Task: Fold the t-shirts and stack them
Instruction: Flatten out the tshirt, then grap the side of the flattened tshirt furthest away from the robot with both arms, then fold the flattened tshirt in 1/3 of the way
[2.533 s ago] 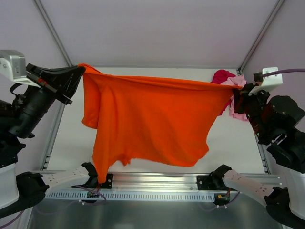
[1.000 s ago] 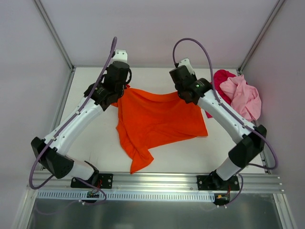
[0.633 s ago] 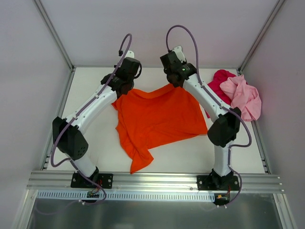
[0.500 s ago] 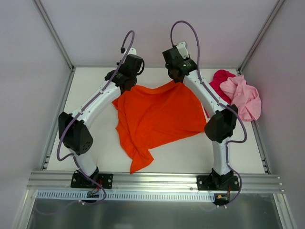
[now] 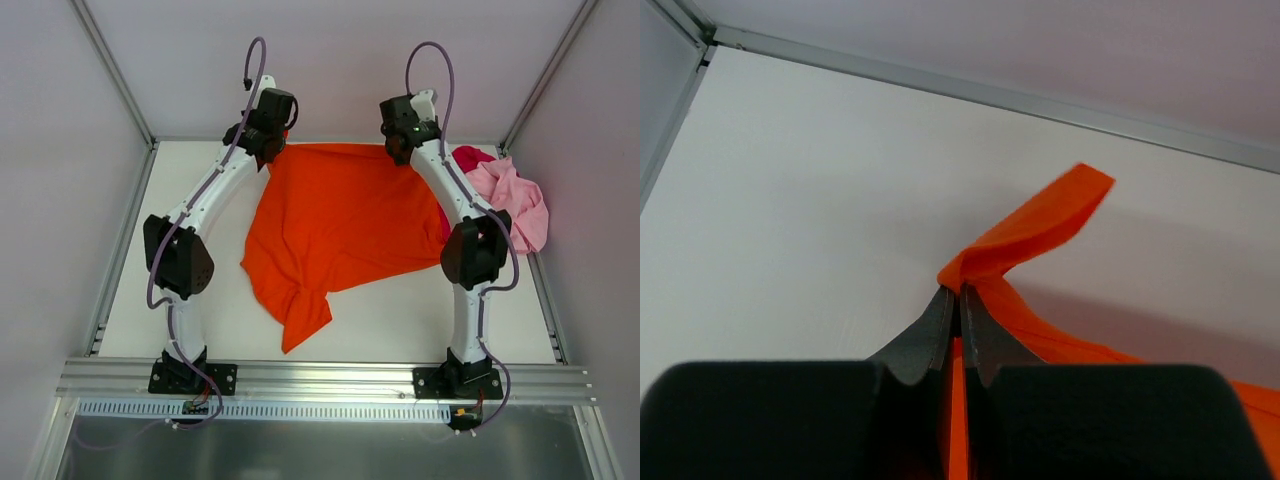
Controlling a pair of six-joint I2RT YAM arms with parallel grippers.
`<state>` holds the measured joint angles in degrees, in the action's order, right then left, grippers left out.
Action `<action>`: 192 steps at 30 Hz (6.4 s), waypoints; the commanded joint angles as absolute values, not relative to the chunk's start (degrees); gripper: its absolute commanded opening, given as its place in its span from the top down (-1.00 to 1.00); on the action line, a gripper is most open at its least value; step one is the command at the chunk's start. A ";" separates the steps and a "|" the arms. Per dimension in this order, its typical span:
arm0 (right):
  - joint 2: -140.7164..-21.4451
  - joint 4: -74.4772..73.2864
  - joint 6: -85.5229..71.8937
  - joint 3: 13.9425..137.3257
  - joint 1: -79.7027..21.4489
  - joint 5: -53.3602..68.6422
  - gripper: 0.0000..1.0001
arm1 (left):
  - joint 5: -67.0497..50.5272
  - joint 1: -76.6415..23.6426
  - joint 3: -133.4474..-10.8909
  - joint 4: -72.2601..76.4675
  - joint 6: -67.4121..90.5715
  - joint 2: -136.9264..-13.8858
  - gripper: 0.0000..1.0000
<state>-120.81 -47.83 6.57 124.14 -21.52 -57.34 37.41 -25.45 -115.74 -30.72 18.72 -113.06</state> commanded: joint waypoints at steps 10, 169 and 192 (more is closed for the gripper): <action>-120.05 -38.15 11.51 120.14 -19.08 -52.38 0.98 | 31.99 -17.58 -107.77 -23.91 17.93 -106.88 1.00; -113.82 -50.01 4.39 111.53 -20.48 -28.65 0.98 | 15.12 -27.95 -118.65 -39.55 22.50 -131.48 -0.21; -112.94 -49.22 5.71 109.43 -20.57 -28.04 0.98 | 19.15 -28.12 -119.71 -41.75 21.36 -131.31 1.00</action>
